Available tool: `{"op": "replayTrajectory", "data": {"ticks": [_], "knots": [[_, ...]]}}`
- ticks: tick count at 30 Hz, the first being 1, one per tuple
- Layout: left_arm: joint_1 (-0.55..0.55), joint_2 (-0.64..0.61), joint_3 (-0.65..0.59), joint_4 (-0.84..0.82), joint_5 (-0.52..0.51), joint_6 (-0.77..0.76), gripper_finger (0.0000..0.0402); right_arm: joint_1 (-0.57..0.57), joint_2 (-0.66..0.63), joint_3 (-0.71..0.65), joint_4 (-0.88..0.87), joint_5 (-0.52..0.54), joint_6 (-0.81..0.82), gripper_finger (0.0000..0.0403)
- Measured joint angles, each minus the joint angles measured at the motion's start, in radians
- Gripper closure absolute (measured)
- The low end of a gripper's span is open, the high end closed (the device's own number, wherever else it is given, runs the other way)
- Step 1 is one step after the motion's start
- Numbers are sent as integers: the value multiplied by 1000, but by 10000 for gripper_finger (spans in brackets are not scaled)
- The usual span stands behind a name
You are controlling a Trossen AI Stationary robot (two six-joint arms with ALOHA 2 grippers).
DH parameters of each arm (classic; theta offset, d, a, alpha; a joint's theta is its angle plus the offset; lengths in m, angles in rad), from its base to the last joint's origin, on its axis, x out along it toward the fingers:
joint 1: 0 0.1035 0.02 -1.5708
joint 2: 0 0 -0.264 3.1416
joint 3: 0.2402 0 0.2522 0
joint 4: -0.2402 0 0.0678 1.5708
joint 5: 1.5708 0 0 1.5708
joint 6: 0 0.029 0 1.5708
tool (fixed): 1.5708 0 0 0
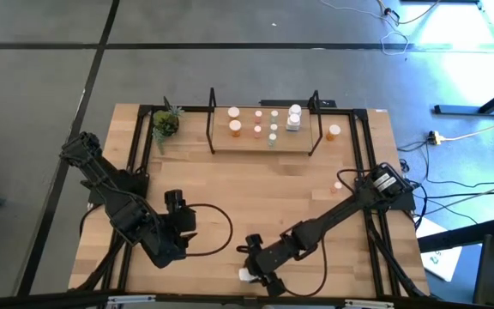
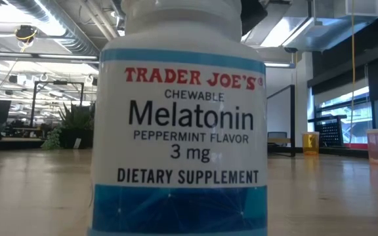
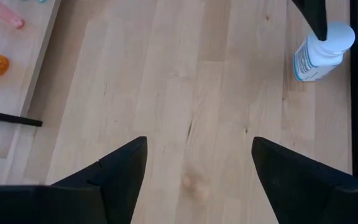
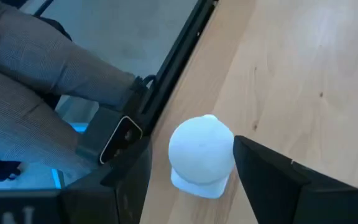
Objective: Pick and place medicine bottles onto shelf by color
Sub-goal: Put the white pill bottle on the shelf aligned with the white bottles
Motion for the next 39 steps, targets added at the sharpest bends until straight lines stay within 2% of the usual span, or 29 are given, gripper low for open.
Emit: {"op": "replayTrajectory", "data": {"ticks": [3,8,20,24,39], "knots": [[0,0,0,0,0,0,117,5,0,0,1,9,-1,175],[0,0,0,0,1,0,117,15,0,0,-2,83,-8,175],[0,0,0,0,2,0,117,30,0,0,-3,89,-31,175],[0,0,0,0,2,0,117,31,0,0,-5,137,-61,175],[1,0,0,-1,1,0,117,32,0,0,-10,124,-54,175]]}}
